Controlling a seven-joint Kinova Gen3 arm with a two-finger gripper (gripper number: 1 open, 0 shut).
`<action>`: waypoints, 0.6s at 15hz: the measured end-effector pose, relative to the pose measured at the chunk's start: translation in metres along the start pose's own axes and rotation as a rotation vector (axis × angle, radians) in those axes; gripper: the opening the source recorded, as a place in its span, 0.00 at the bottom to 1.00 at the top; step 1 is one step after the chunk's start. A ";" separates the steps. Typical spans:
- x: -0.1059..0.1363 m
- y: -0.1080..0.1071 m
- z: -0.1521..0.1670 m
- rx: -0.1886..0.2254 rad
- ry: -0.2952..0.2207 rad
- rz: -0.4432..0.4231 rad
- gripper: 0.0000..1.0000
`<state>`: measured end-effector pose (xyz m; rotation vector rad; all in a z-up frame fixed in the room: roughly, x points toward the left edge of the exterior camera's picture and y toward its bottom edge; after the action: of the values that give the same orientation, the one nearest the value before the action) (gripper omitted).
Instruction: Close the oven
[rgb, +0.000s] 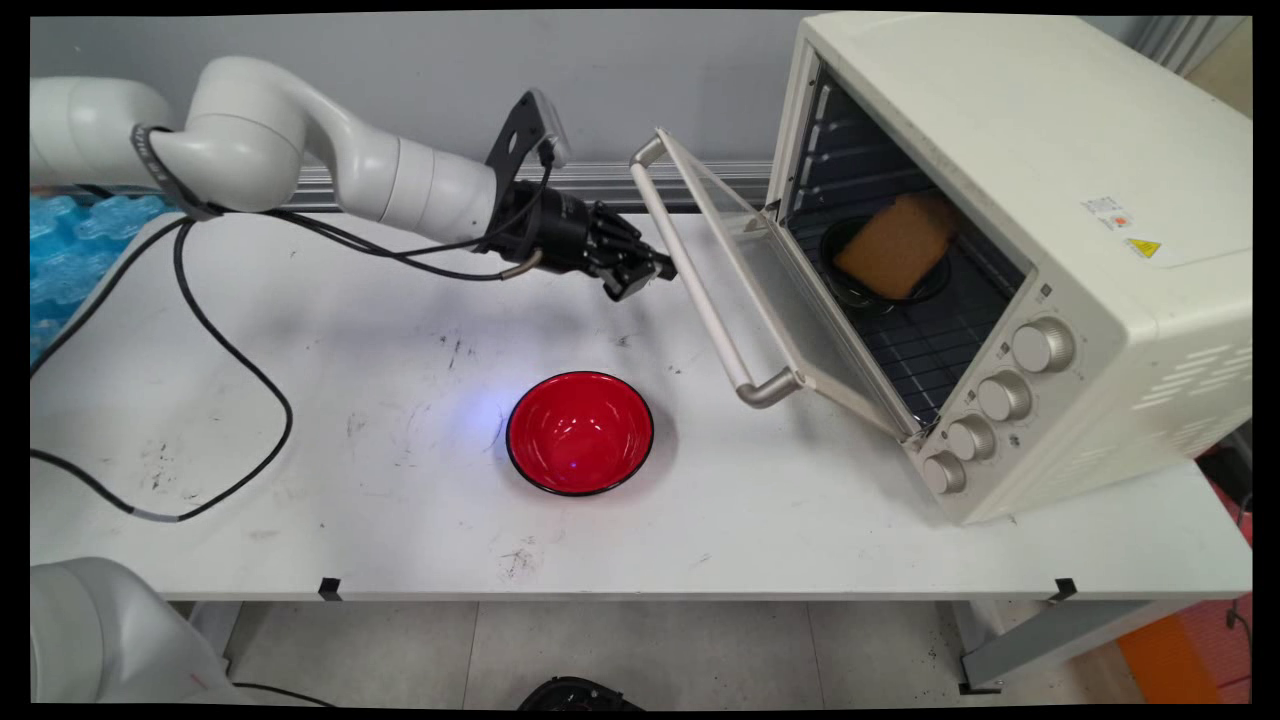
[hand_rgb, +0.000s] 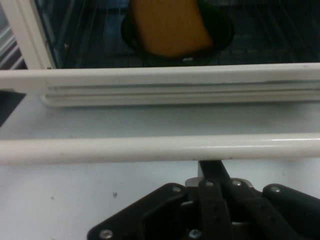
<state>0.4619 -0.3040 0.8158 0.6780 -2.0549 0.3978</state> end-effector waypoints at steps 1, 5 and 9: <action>0.002 -0.001 0.001 0.001 0.005 0.002 0.00; 0.011 -0.004 0.005 0.004 0.024 0.012 0.00; 0.019 -0.008 0.011 0.006 0.043 0.019 0.00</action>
<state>0.4514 -0.3218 0.8260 0.6487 -2.0219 0.4264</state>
